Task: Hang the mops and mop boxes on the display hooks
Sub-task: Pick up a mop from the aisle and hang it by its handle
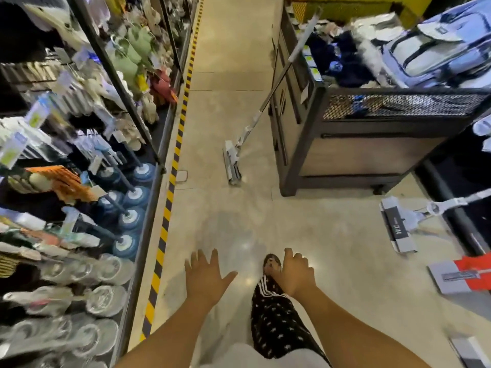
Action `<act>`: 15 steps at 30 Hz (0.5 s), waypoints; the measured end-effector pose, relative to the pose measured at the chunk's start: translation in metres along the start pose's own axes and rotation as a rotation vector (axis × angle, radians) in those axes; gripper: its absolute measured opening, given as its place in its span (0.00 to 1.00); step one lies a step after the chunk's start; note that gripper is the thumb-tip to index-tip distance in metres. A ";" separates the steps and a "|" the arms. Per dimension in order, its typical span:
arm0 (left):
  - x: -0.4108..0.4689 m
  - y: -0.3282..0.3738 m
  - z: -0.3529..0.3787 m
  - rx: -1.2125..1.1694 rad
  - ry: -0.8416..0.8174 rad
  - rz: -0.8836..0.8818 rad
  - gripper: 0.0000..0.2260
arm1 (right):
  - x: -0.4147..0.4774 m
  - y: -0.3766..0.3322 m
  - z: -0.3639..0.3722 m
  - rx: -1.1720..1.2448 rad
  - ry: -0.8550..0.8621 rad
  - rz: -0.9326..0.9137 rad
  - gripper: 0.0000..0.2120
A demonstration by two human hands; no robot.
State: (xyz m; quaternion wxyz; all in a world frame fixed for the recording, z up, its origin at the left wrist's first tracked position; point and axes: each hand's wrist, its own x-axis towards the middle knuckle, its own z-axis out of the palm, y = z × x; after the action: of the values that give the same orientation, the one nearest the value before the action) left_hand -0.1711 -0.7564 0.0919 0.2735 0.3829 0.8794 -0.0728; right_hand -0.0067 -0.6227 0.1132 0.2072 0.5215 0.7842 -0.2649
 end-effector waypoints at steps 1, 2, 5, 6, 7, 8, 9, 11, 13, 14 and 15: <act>0.020 0.004 -0.010 -0.006 -0.007 -0.021 0.40 | 0.021 -0.003 -0.011 0.003 -0.008 -0.010 0.38; 0.040 0.009 -0.020 -0.010 -0.011 -0.041 0.40 | 0.043 -0.005 -0.023 0.007 -0.011 -0.021 0.38; 0.097 0.038 -0.057 -0.016 -0.013 -0.069 0.40 | 0.103 -0.007 -0.066 0.049 -0.015 -0.023 0.38; 0.114 0.048 -0.071 -0.011 -0.023 -0.061 0.39 | 0.121 -0.007 -0.081 0.100 -0.024 -0.011 0.38; 0.130 0.060 -0.086 -0.009 -0.038 -0.049 0.39 | 0.138 -0.006 -0.097 0.189 -0.040 0.010 0.39; 0.146 0.071 -0.100 -0.013 -0.050 -0.040 0.39 | 0.154 -0.005 -0.113 0.288 -0.052 0.034 0.41; 0.162 0.082 -0.114 -0.028 -0.050 -0.035 0.39 | 0.170 -0.006 -0.130 0.363 -0.048 0.060 0.42; 0.197 0.102 -0.143 -0.081 -0.033 -0.030 0.39 | 0.207 -0.007 -0.163 0.378 -0.015 0.085 0.42; 0.226 0.116 -0.165 -0.139 -0.014 -0.020 0.39 | 0.241 -0.013 -0.193 0.303 0.022 0.070 0.42; 0.237 0.121 -0.173 -0.155 -0.009 -0.015 0.39 | 0.254 -0.020 -0.204 0.283 0.038 0.052 0.41; 0.246 0.123 -0.179 -0.160 -0.008 -0.013 0.39 | 0.265 -0.028 -0.212 0.278 0.044 0.033 0.41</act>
State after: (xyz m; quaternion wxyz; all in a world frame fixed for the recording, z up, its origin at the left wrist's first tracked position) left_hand -0.2967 -0.4543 0.1200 0.3063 0.3538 0.8837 -0.0054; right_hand -0.1412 -0.3102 0.1231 0.1199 0.5637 0.7357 -0.3558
